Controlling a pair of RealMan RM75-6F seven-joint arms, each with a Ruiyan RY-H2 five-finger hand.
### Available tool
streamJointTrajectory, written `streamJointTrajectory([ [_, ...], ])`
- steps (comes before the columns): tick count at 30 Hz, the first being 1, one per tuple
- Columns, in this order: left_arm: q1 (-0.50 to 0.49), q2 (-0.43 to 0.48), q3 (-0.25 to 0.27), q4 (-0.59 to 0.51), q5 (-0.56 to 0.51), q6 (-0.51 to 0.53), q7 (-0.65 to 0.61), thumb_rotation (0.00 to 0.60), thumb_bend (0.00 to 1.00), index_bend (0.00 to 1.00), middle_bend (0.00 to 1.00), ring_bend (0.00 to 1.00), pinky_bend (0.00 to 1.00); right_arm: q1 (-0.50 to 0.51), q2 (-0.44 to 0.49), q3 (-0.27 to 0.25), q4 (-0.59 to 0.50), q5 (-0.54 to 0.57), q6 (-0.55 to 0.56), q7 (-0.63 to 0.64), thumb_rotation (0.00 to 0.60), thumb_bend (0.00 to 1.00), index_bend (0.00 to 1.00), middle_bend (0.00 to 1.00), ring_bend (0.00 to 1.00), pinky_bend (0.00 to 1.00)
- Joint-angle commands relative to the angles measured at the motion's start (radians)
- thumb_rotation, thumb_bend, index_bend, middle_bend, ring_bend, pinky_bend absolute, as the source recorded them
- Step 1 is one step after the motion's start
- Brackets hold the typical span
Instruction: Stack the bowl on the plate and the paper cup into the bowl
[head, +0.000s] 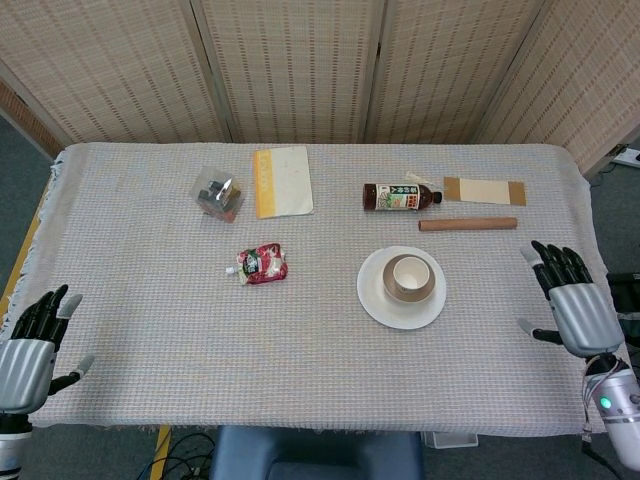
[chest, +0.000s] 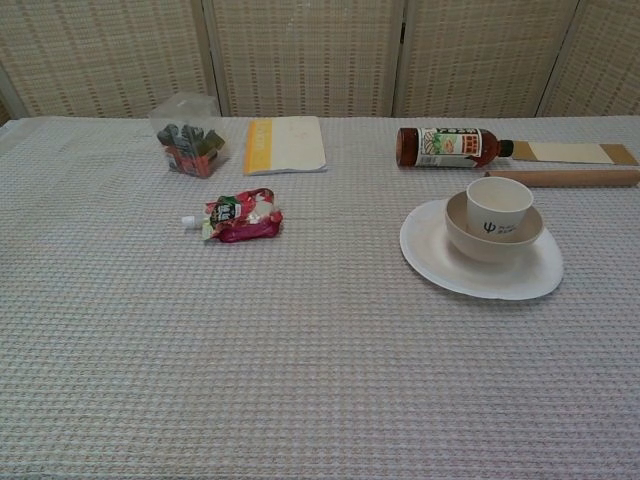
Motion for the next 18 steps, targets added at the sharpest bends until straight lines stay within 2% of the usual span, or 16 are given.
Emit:
streamJointTrajectory([
  [1, -0.008, -0.006, -0.001, -0.002, -0.009, -0.014, 0.003, 0.6, 0.25, 0.1, 0.0, 0.0, 0.16, -0.09, -0.052, -0.032, 0.082, -0.059, 0.1, 0.016, 0.6, 0.15, 0.0, 0.0, 0.0, 0.0],
  [7, -0.012, -0.01, -0.005, -0.005, -0.027, -0.024, 0.009, 0.6, 0.25, 0.1, 0.0, 0.0, 0.16, -0.143, -0.074, -0.033, 0.147, -0.075, 0.134, 0.075, 0.6, 0.15, 0.0, 0.0, 0.0, 0.0],
  [18, -0.022, -0.018, 0.012, 0.016, -0.008, -0.04, 0.019, 0.6, 0.25, 0.1, 0.0, 0.0, 0.16, -0.141, -0.067, -0.023, 0.13, -0.084, 0.047, 0.09, 0.6, 0.15, 0.0, 0.0, 0.0, 0.0],
])
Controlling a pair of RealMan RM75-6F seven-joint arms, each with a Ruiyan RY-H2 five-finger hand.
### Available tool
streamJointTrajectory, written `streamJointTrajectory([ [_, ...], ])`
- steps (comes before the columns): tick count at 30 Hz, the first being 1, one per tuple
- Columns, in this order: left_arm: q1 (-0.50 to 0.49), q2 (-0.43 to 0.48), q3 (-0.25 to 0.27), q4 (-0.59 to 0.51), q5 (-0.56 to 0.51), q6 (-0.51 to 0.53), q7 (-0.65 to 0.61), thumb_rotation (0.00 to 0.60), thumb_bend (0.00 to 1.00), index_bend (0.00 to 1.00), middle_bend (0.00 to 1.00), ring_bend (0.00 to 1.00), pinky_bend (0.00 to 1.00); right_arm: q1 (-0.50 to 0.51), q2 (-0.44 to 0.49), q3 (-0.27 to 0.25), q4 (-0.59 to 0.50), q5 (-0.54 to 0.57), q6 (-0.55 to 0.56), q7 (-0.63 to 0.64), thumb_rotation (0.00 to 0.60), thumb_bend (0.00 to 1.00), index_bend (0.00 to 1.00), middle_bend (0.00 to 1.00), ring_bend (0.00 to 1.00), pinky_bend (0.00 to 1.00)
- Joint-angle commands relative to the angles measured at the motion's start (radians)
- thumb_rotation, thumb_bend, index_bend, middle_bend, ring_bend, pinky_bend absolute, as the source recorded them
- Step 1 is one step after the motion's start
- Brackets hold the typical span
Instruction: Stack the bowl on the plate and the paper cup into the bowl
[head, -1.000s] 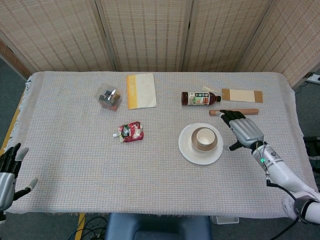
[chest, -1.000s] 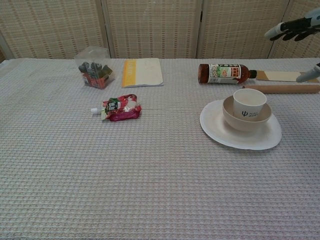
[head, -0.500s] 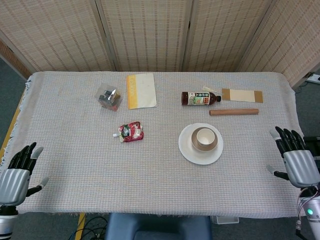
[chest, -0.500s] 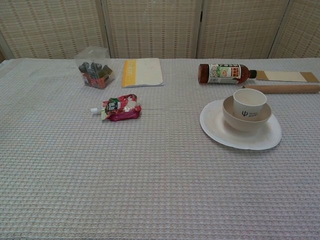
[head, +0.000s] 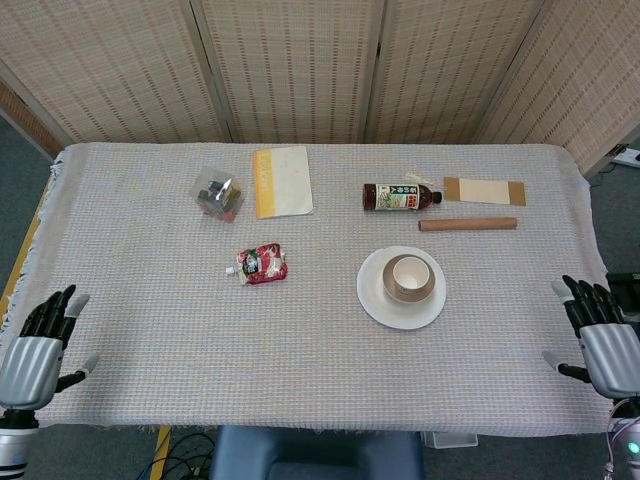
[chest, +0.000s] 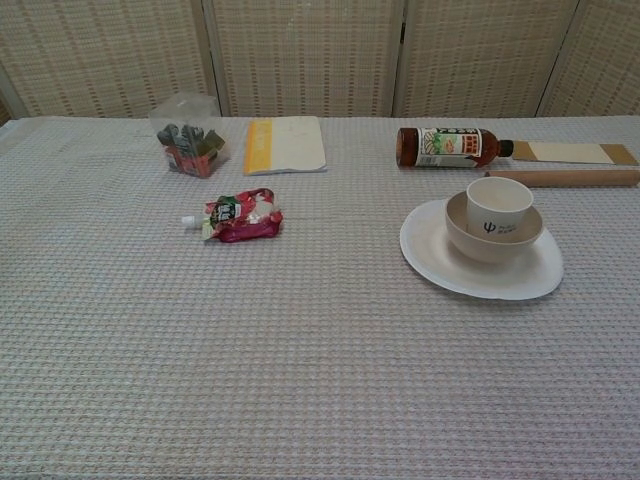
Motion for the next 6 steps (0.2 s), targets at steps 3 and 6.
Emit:
streamJointTrajectory([
  [3, -0.009, -0.008, 0.007, 0.012, -0.005, -0.023, 0.003, 0.6, 0.25, 0.1, 0.0, 0.0, 0.16, 0.006, -0.003, 0.008, -0.009, -0.003, -0.034, -0.007, 0.6, 0.15, 0.0, 0.0, 0.0, 0.0],
  [6, -0.01, -0.01, 0.008, 0.011, -0.011, -0.029, 0.007, 0.6, 0.25, 0.1, 0.0, 0.0, 0.16, 0.003, -0.004, 0.016, -0.003, -0.004, -0.038, -0.004, 0.6, 0.15, 0.0, 0.0, 0.0, 0.0],
])
